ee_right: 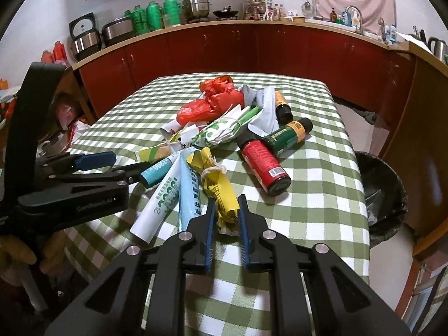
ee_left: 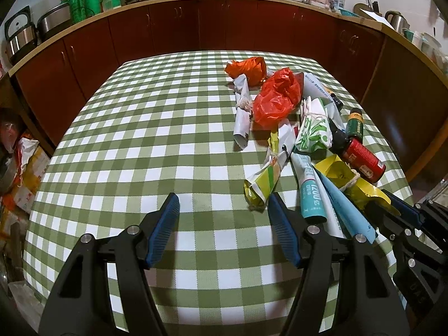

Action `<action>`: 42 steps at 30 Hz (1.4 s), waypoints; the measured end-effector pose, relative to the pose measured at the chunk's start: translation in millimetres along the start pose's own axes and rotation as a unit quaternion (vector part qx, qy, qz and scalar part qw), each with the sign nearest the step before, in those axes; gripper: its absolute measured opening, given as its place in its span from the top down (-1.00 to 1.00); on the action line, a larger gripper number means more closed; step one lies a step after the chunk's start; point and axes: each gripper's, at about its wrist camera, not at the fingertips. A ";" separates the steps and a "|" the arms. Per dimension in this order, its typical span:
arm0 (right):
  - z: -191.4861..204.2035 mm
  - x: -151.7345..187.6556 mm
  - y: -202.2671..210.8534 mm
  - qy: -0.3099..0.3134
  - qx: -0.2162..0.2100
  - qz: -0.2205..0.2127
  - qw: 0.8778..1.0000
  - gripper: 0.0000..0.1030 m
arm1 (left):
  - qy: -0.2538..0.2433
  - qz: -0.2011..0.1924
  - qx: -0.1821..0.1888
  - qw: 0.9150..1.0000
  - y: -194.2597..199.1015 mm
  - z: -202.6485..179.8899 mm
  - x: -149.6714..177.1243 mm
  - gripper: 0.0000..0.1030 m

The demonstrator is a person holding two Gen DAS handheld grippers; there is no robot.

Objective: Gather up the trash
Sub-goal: 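Close the right tool on the yellow string-tied wrapper, then lift the yellow wrapper with the right tool while the left tool grasps a yellow-green packet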

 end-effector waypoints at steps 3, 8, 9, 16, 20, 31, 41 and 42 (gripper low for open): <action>-1.2 -1.6 -1.0 -0.005 -0.001 -0.003 1.000 0.51 | 0.000 0.000 -0.001 1.000 -0.9 0.1 -0.8 -0.26; -0.1 -3.6 -4.4 -0.007 -0.003 -0.004 1.000 0.30 | 0.001 0.000 -0.002 1.000 -0.6 1.5 -0.4 -0.26; 0.3 -3.6 -5.6 -0.007 -0.003 -0.003 1.000 0.30 | 0.002 0.000 -0.002 1.000 -0.5 2.7 -0.3 -0.26; -2.4 -3.4 -8.1 -0.015 -0.008 0.002 1.000 0.68 | 0.004 0.001 -0.003 1.000 0.4 7.0 -0.1 -0.26; -2.5 -5.9 -0.1 -0.012 -0.005 -0.012 1.000 0.69 | 0.004 0.000 -0.001 1.000 0.9 6.8 -1.0 -0.26; -21.8 -9.4 19.4 -0.028 0.014 -0.039 0.999 0.70 | -0.014 -0.005 0.006 1.000 -1.0 -5.7 -7.2 -0.26; -35.3 -9.5 23.9 -0.042 0.026 -0.045 0.998 0.70 | -0.030 -0.010 0.025 0.999 -10.6 -13.9 -10.6 0.28; -35.7 -9.4 23.7 -0.042 0.026 -0.045 0.998 0.70 | -0.031 -0.010 0.031 0.999 -10.5 -14.4 -10.8 0.45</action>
Point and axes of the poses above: each gripper's, at about its wrist camera, not at the fingertips, and y roughly against the way its jaws point, z to its left, x to its underside, and after that the axes turned 5 degrees about x, right-handed
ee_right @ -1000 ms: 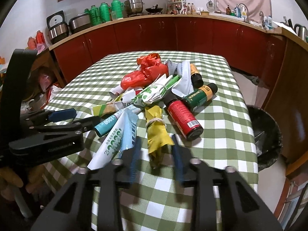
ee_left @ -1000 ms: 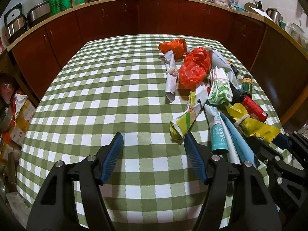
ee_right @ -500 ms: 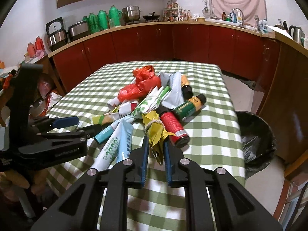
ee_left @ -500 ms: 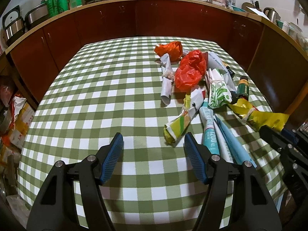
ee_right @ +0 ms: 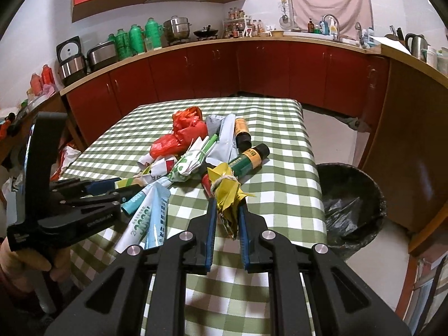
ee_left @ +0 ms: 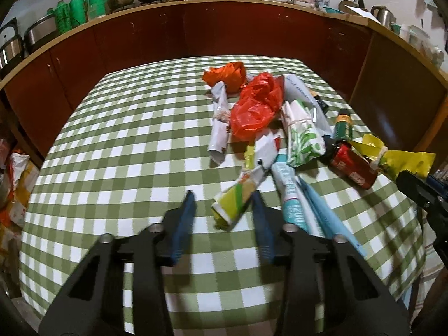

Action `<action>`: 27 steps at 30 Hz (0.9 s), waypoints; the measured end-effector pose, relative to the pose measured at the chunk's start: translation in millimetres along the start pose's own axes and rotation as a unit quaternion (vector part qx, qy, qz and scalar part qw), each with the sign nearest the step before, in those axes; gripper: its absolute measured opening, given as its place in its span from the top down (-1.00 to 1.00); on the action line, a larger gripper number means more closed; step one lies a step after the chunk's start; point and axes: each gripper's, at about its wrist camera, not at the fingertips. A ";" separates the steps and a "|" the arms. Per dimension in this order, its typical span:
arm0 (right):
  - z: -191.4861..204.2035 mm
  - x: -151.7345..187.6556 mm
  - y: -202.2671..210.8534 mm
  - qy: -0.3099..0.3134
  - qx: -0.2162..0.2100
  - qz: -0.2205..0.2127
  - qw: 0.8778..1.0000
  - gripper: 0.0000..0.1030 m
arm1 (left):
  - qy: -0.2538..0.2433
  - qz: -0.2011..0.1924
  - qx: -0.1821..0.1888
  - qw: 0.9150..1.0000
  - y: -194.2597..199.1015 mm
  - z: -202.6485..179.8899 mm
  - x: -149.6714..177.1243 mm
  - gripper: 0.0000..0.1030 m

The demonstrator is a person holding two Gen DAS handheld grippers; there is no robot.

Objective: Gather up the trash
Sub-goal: 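Lift the yellow wrapper with the right tool while the left tool grasps a yellow-green packet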

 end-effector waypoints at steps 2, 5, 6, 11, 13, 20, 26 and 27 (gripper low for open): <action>0.1 0.7 -0.6 -0.001 0.000 0.001 1.000 0.70 | -0.002 0.000 0.008 1.000 -0.1 -1.6 -0.2 0.51; -1.2 1.2 -1.5 -0.003 0.001 0.001 1.000 0.70 | -0.002 -0.002 0.013 1.000 1.3 -2.4 1.0 0.59; -1.4 1.2 -1.5 -0.003 0.001 0.001 1.000 0.70 | 0.000 -0.003 0.016 1.000 2.2 -1.8 1.6 0.62; -4.4 1.4 -0.2 -0.006 0.002 -0.002 1.000 0.70 | 0.007 -0.003 0.027 1.000 8.0 -0.9 6.8 0.65; -4.8 1.9 -0.6 -0.006 0.003 -0.002 1.000 0.70 | 0.008 -0.005 0.026 1.000 10.1 -0.6 7.8 0.65; -10.5 1.3 0.6 -0.012 0.008 -0.007 1.000 0.70 | 0.013 -0.015 0.026 0.999 18.5 -1.0 4.9 0.70; -16.3 -0.8 3.7 -0.019 0.015 -0.014 1.000 0.70 | 0.012 -0.026 0.030 0.999 30.4 -3.8 1.3 0.70; -17.9 -1.1 4.3 -0.020 0.016 -0.016 1.000 0.70 | 0.012 -0.027 0.030 0.999 31.6 -4.8 0.7 0.71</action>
Point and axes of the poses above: each gripper's, at about its wrist camera, not at the fingertips, and y roughly against the way its jaws point, z to its left, x to its underside, and after that the axes turned 5 degrees about x, right-handed
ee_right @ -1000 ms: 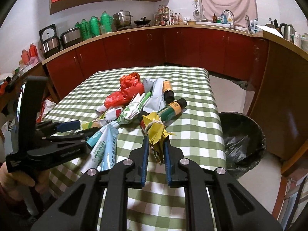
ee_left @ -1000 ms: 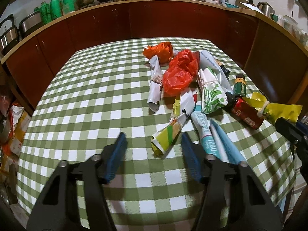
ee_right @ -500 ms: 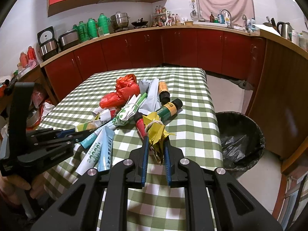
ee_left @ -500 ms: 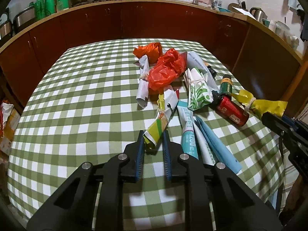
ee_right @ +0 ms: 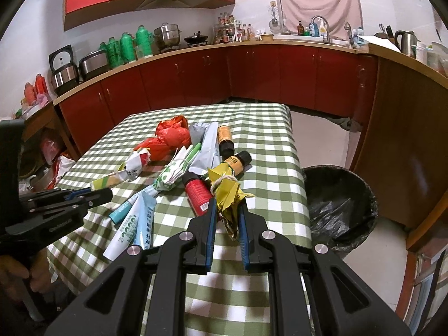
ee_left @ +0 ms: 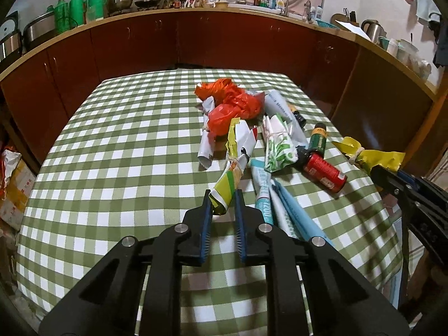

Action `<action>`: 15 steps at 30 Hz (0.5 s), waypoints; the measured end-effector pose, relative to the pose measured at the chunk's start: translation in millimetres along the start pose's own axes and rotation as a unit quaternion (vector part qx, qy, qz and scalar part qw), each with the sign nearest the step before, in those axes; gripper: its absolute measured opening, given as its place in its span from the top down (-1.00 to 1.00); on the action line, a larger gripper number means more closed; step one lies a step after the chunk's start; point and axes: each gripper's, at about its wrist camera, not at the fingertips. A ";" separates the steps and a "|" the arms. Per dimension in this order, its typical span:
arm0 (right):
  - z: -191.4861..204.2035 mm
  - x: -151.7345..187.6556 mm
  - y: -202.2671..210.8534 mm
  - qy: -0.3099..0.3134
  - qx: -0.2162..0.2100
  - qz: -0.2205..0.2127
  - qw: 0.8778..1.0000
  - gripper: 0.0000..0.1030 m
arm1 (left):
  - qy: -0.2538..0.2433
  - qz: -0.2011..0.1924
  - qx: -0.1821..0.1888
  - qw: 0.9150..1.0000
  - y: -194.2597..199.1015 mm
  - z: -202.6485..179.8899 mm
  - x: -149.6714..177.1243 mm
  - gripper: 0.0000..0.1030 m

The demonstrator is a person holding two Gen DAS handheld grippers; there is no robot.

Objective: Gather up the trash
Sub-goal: 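Lift the yellow wrapper with the right tool while the left tool grasps a yellow-green packet, then carry both items over the black bin and open both tools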

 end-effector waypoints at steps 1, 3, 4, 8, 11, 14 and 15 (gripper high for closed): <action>-1.5 -0.8 0.3 -0.001 0.001 -0.001 1.000 0.70 | -0.001 -0.002 0.001 1.000 1.2 -1.2 -1.0 0.71; -4.5 -1.8 1.3 -0.005 0.005 -0.004 1.000 0.70 | -0.002 -0.006 0.002 1.000 3.3 -4.6 -3.3 0.71; -6.0 -2.3 1.7 -0.006 0.007 -0.005 1.000 0.70 | -0.001 -0.008 0.002 1.000 3.5 -6.1 -4.6 0.70; -13.2 -5.0 2.6 -0.012 0.017 -0.012 1.000 0.70 | 0.000 -0.011 0.007 1.000 2.3 -13.9 -9.8 0.71; -21.7 -8.1 1.8 -0.018 0.029 -0.017 0.999 0.70 | -0.005 -0.013 0.011 1.000 0.3 -22.7 -14.5 0.71; -33.3 -12.6 0.2 -0.024 0.043 -0.023 0.999 0.70 | -0.012 -0.014 0.019 1.000 -1.8 -32.8 -18.0 0.71; -38.6 -14.5 -0.2 -0.027 0.051 -0.026 0.998 0.70 | -0.015 -0.014 0.021 1.000 -2.9 -36.8 -19.2 0.71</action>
Point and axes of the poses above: each gripper's, at about its wrist camera, not at the fingertips, and y roughly against the way its jaws point, z to its left, x to its underside, and after that the axes turned 5 degrees about x, right-handed
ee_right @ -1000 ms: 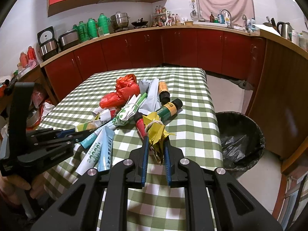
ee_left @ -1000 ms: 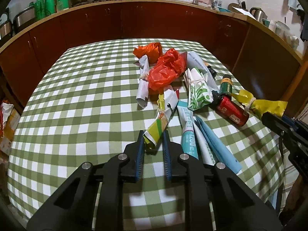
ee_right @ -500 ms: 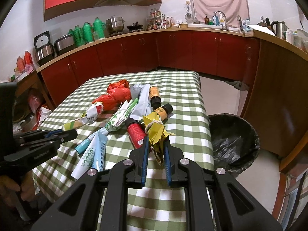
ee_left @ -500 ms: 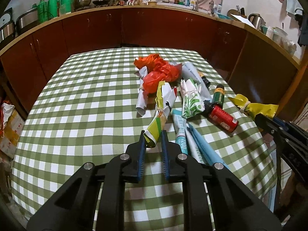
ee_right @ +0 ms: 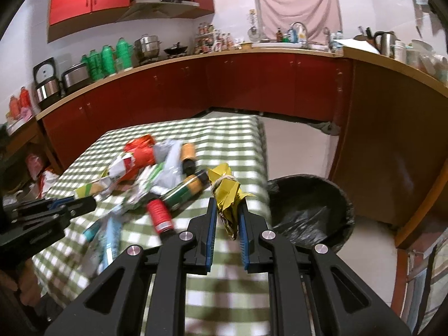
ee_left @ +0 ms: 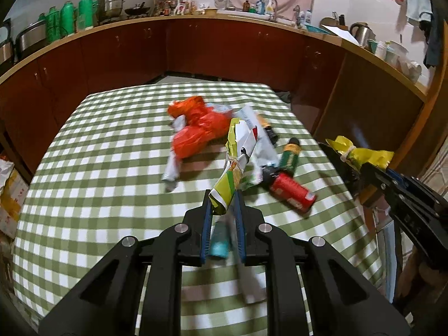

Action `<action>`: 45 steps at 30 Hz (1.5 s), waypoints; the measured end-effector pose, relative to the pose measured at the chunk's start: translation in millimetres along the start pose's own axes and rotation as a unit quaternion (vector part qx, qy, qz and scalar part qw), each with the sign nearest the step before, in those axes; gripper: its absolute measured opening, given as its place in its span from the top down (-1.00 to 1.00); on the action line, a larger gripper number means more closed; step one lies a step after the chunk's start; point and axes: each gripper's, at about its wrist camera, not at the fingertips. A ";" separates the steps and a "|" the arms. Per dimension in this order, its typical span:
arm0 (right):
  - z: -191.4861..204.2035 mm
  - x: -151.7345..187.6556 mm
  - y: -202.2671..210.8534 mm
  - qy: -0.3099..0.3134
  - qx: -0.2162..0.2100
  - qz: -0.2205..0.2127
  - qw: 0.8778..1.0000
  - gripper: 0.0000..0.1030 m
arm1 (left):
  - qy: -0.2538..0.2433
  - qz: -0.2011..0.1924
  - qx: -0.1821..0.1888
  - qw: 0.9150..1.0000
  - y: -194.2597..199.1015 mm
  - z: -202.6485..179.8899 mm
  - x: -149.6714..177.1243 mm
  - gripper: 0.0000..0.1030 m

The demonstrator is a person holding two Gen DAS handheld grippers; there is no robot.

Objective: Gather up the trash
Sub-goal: 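Carry both items over the black bin and open both tools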

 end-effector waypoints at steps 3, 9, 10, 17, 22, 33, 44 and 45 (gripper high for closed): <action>-17.3 -5.3 -4.6 -0.009 0.022 -0.008 1.000 0.70 | -0.010 -0.001 0.012 1.000 -5.6 -14.5 -6.8 0.71; -49.6 -10.1 -19.3 -0.032 0.057 -0.008 0.998 0.70 | -0.032 -0.002 0.036 0.999 -24.5 -49.6 -21.1 0.71; -55.4 -10.5 -23.1 -0.035 0.062 -0.007 0.997 0.70 | -0.036 -0.001 0.039 0.999 -28.2 -55.2 -23.1 0.71; -79.6 -7.8 -38.4 -0.047 0.078 -0.001 0.996 0.70 | -0.061 0.010 0.054 0.997 -63.0 -99.7 -35.6 0.71; -89.7 -7.7 -48.2 -0.055 0.083 0.003 0.995 0.70 | -0.072 0.020 0.053 0.996 -86.7 -122.2 -40.4 0.70; -112.1 -1.7 -67.4 -0.075 0.103 0.017 0.992 0.22 | -0.080 0.050 0.051 0.994 -131.5 -148.7 -46.6 0.45; -105.7 -1.8 -51.2 -0.072 0.104 0.008 0.992 -0.15 | -0.067 0.044 0.047 0.996 -109.9 -132.4 -43.2 0.02; -104.4 -1.3 -47.5 -0.073 0.102 0.007 0.992 -0.21 | -0.065 0.043 0.045 0.996 -106.1 -129.0 -42.5 0.01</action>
Point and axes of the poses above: each gripper's, at about its wrist camera, not at the fingertips, and y roughly against the way its jaws point, z to its left, x to its underside, and after that the axes turned 5 degrees about x, right-handed
